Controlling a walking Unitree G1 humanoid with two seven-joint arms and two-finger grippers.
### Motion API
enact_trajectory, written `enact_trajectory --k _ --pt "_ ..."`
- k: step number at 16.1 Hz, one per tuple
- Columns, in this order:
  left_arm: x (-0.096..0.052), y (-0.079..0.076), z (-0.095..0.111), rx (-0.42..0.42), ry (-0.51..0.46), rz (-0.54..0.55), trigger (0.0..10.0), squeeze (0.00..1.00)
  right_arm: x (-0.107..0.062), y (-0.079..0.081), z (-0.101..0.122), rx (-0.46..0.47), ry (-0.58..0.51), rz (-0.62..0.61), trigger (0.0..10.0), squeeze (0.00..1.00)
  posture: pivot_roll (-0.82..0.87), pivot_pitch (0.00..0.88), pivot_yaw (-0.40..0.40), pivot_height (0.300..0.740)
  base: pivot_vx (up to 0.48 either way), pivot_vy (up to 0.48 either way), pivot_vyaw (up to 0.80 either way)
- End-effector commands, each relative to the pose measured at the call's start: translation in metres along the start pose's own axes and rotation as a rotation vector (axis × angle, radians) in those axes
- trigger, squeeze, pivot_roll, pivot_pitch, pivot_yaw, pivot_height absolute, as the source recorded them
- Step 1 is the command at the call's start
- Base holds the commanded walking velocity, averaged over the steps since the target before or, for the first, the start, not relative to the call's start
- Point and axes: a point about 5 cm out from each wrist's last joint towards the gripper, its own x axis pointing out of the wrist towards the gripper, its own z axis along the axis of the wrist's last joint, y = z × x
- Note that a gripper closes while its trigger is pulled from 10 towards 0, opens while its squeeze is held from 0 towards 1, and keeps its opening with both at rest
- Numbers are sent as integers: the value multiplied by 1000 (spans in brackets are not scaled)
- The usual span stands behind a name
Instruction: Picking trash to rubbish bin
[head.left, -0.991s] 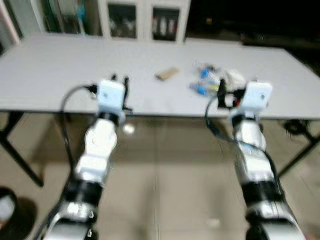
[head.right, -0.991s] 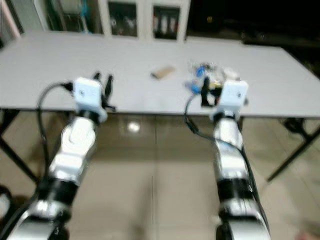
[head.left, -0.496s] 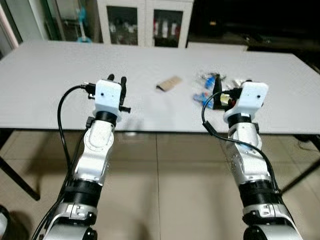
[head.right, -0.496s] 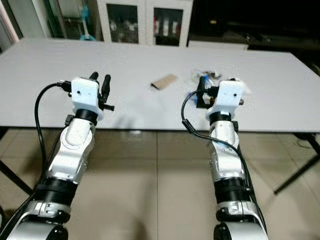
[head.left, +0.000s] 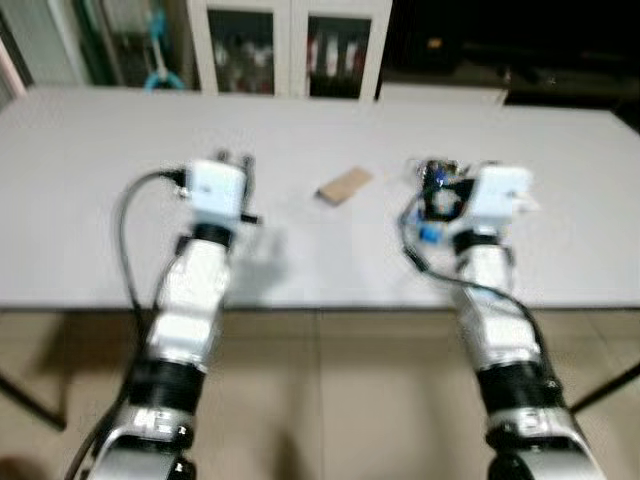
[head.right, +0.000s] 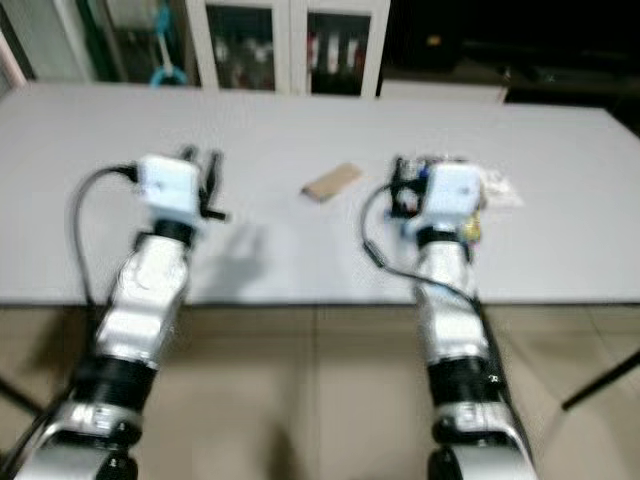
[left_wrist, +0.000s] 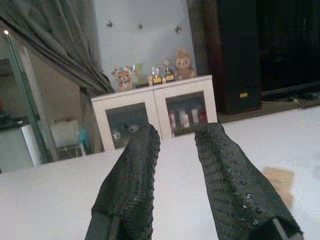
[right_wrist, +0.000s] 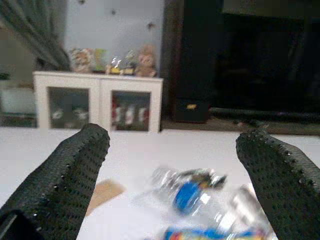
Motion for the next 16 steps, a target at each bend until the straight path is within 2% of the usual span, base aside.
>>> enact_trajectory --k 1,4,9,13,16 --pt "3 10 6 14 -21 23 10000 0 1 7 4 16 -16 14 10000 0 -6 11 -58 740 480 0 0" --pt "3 9 5 14 -15 18 10000 0 1 7 4 15 -13 17 10000 0 -7 13 -58 740 412 0 0" --pt "1 6 -1 -22 18 19 10000 0 0 9 3 17 -6 26 10000 0 -8 13 -60 740 0 0 0" --pt "1 11 1 10 4 40 10000 0 0 12 2 17 -3 44 10000 0 -6 14 -62 740 0 0 0" --pt "2 16 0 3 9 67 10000 0 -1 14 1 12 7 62 10000 0 -8 14 -63 740 0 -447 0"
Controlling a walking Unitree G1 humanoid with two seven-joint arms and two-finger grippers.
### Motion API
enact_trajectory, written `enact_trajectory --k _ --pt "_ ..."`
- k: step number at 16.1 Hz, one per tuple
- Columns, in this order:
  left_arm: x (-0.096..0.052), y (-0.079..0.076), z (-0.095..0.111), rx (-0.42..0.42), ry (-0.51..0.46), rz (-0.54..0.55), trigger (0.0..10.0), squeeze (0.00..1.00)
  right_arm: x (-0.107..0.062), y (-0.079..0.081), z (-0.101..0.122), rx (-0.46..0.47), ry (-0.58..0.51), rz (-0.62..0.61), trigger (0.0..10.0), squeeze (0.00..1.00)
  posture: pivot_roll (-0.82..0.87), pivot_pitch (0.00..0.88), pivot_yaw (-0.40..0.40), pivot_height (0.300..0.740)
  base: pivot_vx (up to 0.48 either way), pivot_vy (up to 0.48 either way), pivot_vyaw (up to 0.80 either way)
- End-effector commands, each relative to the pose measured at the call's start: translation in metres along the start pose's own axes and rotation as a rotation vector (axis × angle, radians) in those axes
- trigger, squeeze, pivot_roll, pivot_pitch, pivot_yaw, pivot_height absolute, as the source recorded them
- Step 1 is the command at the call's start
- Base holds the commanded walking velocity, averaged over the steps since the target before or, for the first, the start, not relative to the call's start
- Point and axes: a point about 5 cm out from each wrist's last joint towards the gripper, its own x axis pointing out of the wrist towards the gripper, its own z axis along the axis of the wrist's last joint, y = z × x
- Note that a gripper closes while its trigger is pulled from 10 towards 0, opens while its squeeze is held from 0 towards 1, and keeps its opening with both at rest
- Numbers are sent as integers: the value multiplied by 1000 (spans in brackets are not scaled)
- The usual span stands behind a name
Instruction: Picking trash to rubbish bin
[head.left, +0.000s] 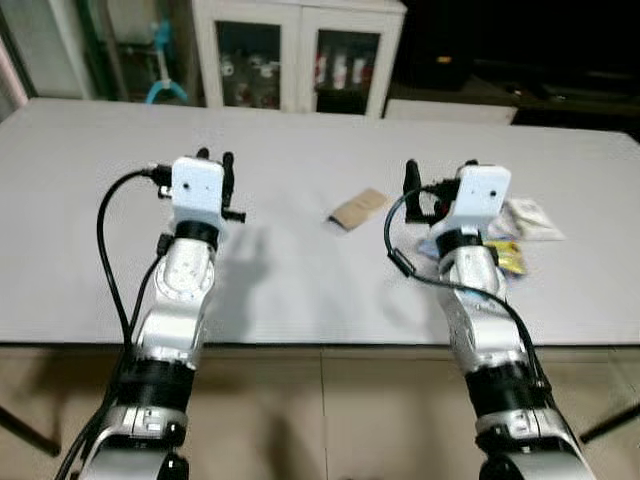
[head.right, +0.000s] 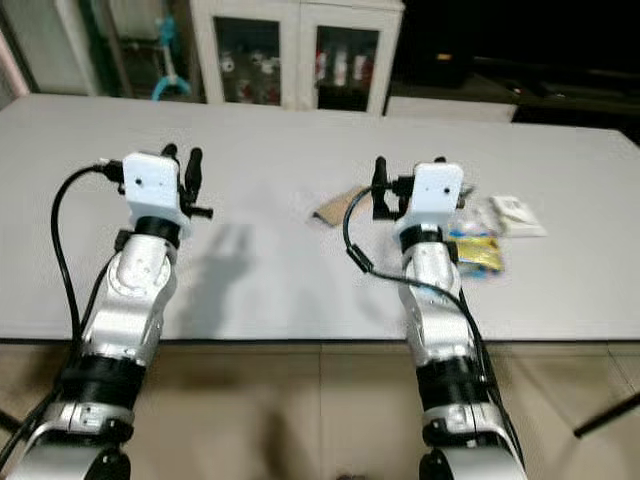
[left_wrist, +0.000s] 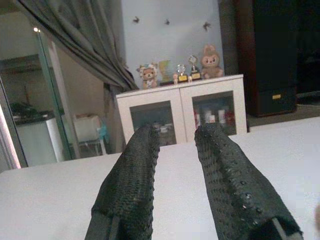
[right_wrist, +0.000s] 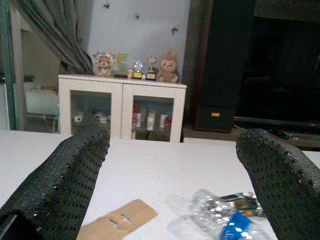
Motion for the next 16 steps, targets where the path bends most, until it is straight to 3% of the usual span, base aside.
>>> enact_trajectory --k 1,16 --pt "3 -4 3 -5 -12 -4 10000 0 1 -2 3 -4 -2 4 10000 0 -8 14 -64 740 0 -442 0" --pt "1 -3 4 -9 -13 4 10000 0 -3 7 0 -3 15 76 10000 0 -8 18 -67 740 0 -422 0"
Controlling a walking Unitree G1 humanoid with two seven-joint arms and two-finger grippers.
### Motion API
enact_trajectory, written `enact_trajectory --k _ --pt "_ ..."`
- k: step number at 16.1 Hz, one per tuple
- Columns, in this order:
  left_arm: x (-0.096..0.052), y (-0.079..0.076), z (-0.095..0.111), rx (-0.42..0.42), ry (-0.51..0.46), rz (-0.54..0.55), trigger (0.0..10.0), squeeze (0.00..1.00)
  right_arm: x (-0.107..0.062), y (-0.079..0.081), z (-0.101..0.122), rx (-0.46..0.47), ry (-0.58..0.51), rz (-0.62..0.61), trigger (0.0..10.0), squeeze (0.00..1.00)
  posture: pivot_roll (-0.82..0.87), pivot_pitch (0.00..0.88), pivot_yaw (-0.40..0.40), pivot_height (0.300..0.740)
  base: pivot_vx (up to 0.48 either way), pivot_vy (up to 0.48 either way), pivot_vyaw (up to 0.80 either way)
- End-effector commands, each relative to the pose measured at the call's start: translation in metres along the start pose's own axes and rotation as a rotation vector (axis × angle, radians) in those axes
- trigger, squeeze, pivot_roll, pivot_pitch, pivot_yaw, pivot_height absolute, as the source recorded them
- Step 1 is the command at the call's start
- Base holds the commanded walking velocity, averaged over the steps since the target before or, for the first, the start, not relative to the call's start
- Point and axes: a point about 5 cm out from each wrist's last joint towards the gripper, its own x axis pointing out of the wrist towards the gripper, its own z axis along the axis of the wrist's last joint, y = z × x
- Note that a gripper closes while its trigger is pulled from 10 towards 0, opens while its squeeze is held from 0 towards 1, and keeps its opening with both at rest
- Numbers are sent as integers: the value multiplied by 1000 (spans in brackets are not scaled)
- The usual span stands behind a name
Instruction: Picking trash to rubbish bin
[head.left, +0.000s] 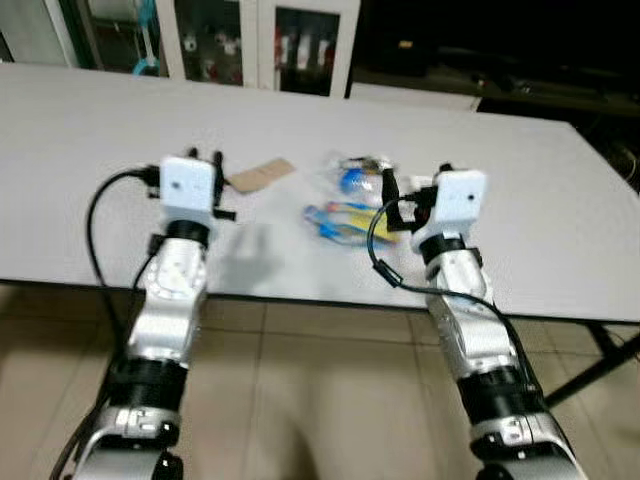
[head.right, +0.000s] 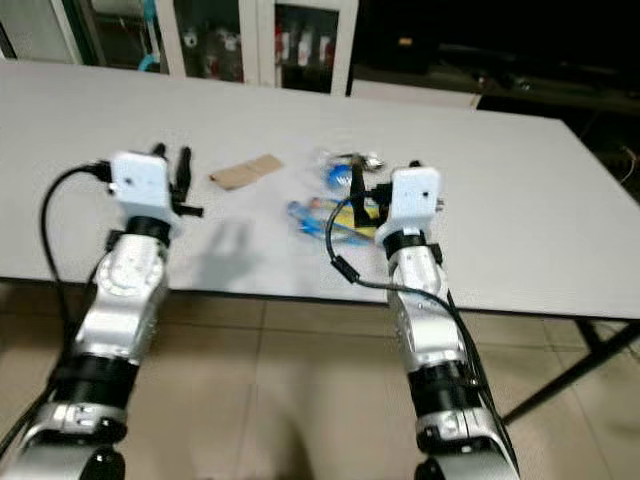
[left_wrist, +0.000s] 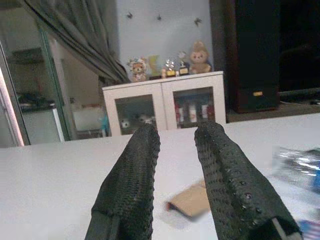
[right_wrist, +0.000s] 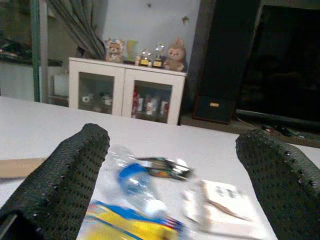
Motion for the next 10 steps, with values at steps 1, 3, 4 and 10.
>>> enact_trajectory --k 1,3,4,10 --pt "1 -12 5 -13 -16 -29 10000 0 -1 -12 1 -3 5 -28 10000 0 -7 19 -66 740 0 -401 0" --pt "2 -12 4 -9 -13 -29 10000 0 -1 -12 0 -1 8 -25 10000 0 -8 20 -64 740 0 -356 0" --pt "2 -13 4 -10 -11 -38 10000 0 -1 -11 0 1 10 -24 10000 0 -10 20 -62 740 0 0 0" --pt "1 -14 2 -7 -6 -49 10000 0 -1 -10 -1 7 17 -10 10000 0 -8 20 -65 740 0 0 0"
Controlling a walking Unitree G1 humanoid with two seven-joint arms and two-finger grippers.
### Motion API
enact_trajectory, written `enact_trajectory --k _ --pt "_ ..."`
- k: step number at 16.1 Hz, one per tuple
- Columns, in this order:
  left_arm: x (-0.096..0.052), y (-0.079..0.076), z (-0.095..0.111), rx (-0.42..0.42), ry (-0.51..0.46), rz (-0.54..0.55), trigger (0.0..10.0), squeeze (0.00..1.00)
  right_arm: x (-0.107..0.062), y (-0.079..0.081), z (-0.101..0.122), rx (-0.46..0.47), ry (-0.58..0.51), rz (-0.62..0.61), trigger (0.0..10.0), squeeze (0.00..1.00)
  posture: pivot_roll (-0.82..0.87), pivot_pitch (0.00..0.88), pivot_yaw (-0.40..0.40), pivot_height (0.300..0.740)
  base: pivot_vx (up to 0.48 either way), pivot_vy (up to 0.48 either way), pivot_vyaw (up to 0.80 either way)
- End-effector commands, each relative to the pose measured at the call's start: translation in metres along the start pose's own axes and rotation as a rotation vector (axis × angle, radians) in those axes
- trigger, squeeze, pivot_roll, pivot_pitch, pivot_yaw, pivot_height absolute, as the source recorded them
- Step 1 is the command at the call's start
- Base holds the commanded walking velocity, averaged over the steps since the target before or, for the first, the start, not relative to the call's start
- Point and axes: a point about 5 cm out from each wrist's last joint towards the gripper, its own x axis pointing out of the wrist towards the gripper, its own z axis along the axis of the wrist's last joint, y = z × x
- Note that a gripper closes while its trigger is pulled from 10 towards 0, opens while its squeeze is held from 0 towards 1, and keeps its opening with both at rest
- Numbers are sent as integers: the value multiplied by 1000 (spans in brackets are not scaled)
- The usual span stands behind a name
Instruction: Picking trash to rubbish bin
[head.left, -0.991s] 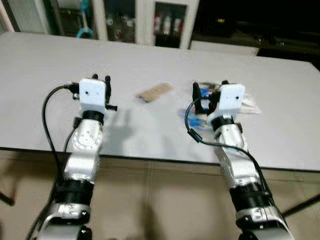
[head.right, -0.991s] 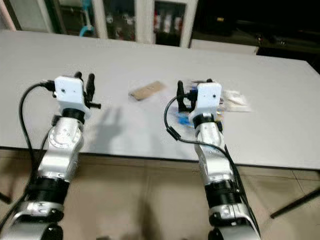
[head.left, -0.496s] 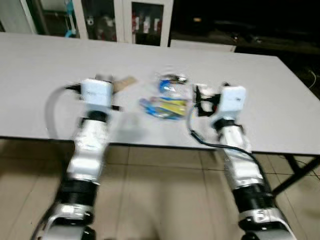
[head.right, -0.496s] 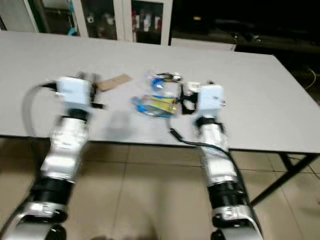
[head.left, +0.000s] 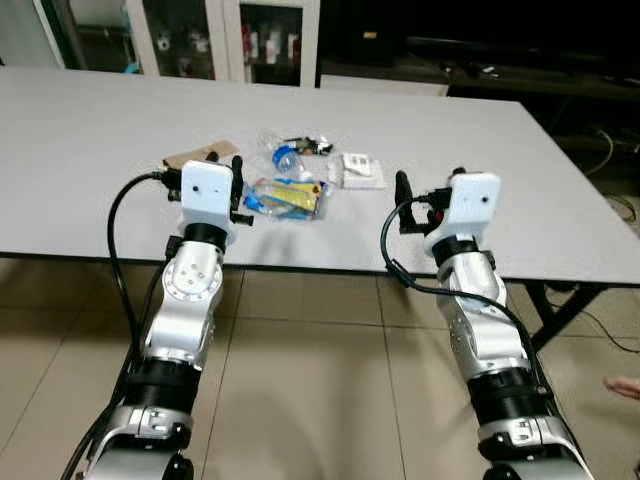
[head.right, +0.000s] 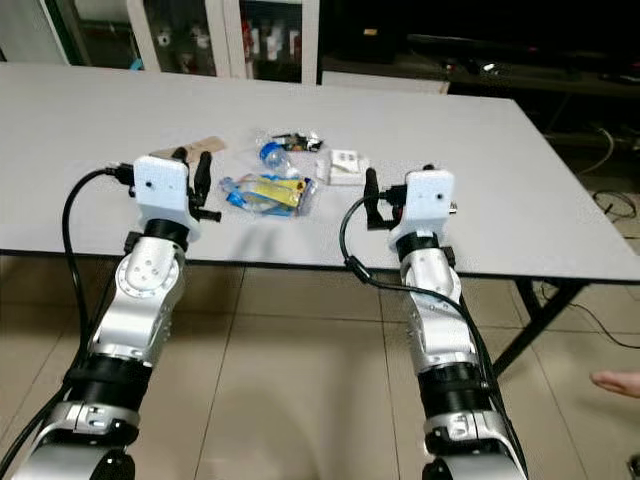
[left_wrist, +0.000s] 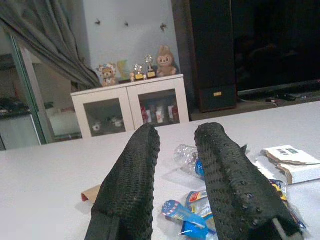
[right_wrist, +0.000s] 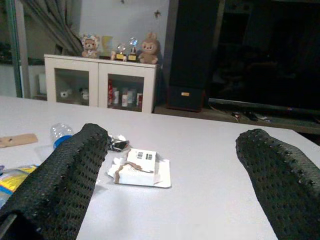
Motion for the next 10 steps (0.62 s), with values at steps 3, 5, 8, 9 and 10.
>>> enact_trajectory --k 3,5,8,9,10 --pt "1 0 0 -30 7 -5 10000 1000 1 3 3 11 -4 16 10000 0 -9 21 -64 740 0 0 0" --pt "1 1 0 -17 3 3 10000 1000 0 4 1 12 2 19 10000 0 -8 21 -66 740 0 0 0" --pt "1 1 -1 -16 7 -3 10000 1000 0 4 1 13 5 24 10000 0 -7 24 -67 740 0 0 0" --pt "1 0 -1 -18 7 -14 10000 1000 1 5 1 12 7 26 10000 0 -7 24 -66 740 0 0 0" --pt "2 1 -1 -13 8 -21 10000 1000 1 5 1 14 8 28 10000 0 -7 23 -64 740 0 0 0"
